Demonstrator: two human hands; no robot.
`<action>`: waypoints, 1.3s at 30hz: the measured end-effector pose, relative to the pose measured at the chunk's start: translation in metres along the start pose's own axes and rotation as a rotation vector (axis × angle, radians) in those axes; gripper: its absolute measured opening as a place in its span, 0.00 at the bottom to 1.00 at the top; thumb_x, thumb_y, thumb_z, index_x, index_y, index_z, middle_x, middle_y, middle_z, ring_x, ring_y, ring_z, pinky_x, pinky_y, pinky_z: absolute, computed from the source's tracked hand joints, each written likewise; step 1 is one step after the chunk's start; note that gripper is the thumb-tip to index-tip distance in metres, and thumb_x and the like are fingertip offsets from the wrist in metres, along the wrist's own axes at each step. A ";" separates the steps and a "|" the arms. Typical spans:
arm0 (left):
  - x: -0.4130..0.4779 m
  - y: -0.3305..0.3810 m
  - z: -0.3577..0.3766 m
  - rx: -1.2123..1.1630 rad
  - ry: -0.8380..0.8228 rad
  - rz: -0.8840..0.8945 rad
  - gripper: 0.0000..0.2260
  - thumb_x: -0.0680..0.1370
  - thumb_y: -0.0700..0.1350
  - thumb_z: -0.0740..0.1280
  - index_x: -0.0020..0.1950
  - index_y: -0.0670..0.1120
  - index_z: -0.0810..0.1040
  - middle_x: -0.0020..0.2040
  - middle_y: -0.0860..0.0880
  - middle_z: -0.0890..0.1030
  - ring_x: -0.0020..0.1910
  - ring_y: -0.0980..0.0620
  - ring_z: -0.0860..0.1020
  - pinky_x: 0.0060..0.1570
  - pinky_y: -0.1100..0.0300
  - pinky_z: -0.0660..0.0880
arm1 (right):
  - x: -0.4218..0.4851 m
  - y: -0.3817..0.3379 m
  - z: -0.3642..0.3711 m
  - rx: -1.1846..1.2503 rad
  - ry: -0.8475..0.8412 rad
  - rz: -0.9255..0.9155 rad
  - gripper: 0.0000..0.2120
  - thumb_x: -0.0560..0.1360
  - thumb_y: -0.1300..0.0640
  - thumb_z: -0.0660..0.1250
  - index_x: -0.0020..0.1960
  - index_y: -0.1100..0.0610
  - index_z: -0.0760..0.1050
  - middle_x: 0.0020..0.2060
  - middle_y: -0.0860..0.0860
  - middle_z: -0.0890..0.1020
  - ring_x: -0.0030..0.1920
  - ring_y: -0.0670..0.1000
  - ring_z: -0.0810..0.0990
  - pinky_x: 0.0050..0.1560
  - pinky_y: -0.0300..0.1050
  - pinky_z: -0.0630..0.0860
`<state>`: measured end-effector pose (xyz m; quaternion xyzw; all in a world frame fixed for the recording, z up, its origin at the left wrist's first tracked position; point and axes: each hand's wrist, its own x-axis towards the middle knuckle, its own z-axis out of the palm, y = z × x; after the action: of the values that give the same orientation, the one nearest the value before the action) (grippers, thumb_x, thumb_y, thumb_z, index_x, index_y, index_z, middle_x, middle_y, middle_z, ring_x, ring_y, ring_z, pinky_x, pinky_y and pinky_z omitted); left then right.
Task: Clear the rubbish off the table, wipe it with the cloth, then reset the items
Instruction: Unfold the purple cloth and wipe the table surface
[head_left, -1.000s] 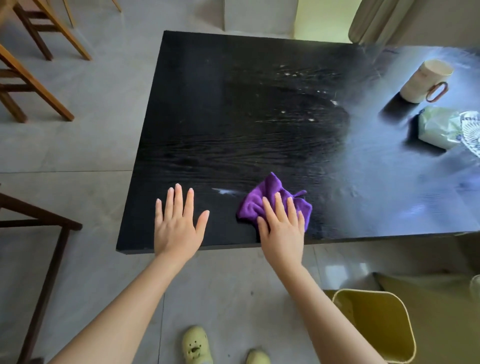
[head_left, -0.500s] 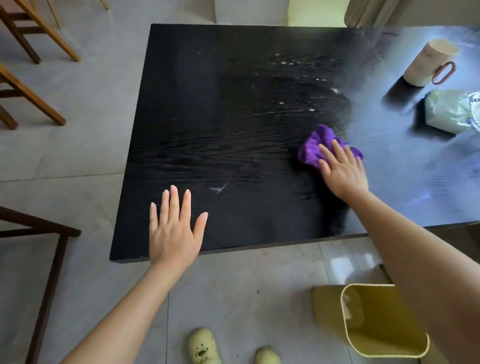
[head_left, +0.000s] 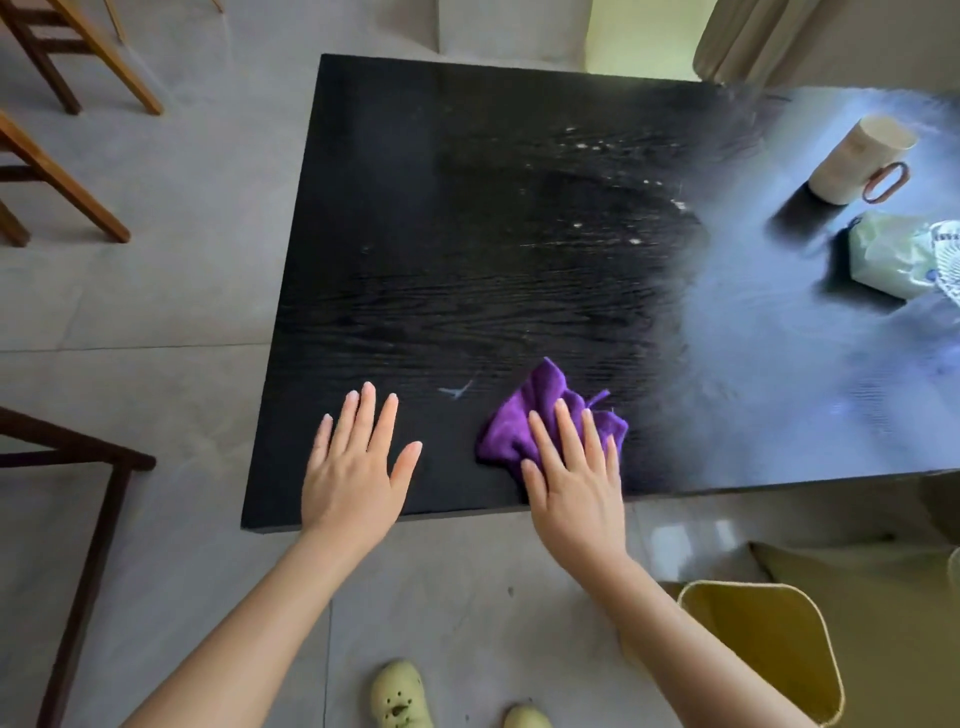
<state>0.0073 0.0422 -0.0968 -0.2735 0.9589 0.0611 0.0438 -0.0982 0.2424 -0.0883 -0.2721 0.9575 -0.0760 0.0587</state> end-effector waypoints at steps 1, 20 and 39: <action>-0.001 -0.013 -0.001 0.002 0.006 0.018 0.36 0.76 0.64 0.33 0.76 0.47 0.57 0.77 0.46 0.59 0.76 0.48 0.58 0.74 0.51 0.51 | 0.006 -0.007 0.000 -0.005 -0.024 -0.050 0.25 0.76 0.43 0.51 0.70 0.48 0.68 0.72 0.53 0.69 0.72 0.60 0.65 0.72 0.54 0.52; -0.005 -0.061 0.001 -0.126 0.072 -0.027 0.36 0.74 0.64 0.37 0.77 0.47 0.50 0.78 0.50 0.53 0.77 0.55 0.50 0.74 0.57 0.40 | 0.079 -0.102 0.012 0.072 -0.097 -0.213 0.25 0.79 0.44 0.49 0.75 0.46 0.58 0.77 0.49 0.56 0.78 0.57 0.50 0.76 0.57 0.46; -0.010 -0.035 -0.001 -0.073 0.067 -0.063 0.42 0.74 0.67 0.30 0.75 0.40 0.56 0.77 0.42 0.56 0.77 0.46 0.54 0.74 0.51 0.45 | 0.016 -0.077 0.023 0.044 0.101 -0.234 0.22 0.76 0.44 0.54 0.70 0.44 0.68 0.71 0.48 0.70 0.73 0.56 0.66 0.71 0.58 0.61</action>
<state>0.0349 0.0176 -0.0977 -0.3070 0.9478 0.0857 0.0036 -0.0688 0.1662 -0.0984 -0.3764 0.9190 -0.1168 0.0073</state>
